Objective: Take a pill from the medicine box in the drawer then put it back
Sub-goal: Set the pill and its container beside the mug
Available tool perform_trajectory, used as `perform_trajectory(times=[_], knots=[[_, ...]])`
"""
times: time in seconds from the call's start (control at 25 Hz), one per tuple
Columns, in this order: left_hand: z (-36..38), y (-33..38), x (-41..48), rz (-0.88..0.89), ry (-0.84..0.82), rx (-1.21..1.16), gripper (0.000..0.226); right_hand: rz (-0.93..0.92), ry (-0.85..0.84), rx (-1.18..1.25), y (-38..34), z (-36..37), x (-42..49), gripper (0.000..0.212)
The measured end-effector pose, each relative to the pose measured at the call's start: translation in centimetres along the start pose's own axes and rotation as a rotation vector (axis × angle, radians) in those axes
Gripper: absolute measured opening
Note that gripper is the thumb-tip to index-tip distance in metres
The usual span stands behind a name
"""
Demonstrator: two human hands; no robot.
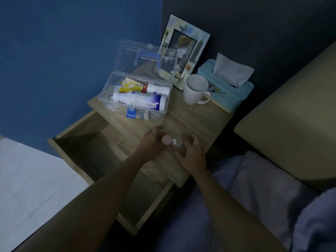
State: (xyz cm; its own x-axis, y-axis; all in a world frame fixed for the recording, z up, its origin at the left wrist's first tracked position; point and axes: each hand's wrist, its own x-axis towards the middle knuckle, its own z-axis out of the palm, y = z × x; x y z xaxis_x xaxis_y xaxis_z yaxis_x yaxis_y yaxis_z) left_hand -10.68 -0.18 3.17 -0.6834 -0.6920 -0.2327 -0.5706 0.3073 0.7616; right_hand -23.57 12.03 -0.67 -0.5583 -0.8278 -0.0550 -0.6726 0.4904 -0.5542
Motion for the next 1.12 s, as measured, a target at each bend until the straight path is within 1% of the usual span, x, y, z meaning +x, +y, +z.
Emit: perform_trajectory(times=[0.2,0.28,0.44,0.6,0.76,0.92,1.04,1.12], knots=[[0.4,-0.1,0.3,0.017,0.008,0.034,0.065,-0.012,0.069,0.1,0.1,-0.2,-0.2,0.047],[0.6,0.0,0.5,0.023,-0.004,0.041,0.066,0.007,0.093,0.11,0.0,-0.1,-0.1,0.047],[1.1,0.5,1.4,0.005,-0.015,0.072,0.067,0.121,0.146,0.1,-0.2,0.2,0.3,0.052],[1.4,1.3,2.0,0.036,-0.005,0.112,0.068,0.158,0.166,0.129,-0.3,0.4,0.7,0.052],[1.2,1.1,2.1,0.044,-0.015,0.102,0.069,0.149,0.209,0.131,-0.4,0.6,0.7,0.05],[1.1,0.9,2.2,0.044,-0.039,0.076,0.07,0.139,0.213,0.135,-0.5,0.4,0.7,0.049],[0.9,0.5,2.0,0.059,-0.014,0.098,0.064,0.154,0.199,0.155,-0.5,0.3,0.5,0.054],[0.8,-0.4,1.4,0.068,0.03,0.181,0.055,0.189,0.242,0.231,-0.7,0.0,0.3,0.052]])
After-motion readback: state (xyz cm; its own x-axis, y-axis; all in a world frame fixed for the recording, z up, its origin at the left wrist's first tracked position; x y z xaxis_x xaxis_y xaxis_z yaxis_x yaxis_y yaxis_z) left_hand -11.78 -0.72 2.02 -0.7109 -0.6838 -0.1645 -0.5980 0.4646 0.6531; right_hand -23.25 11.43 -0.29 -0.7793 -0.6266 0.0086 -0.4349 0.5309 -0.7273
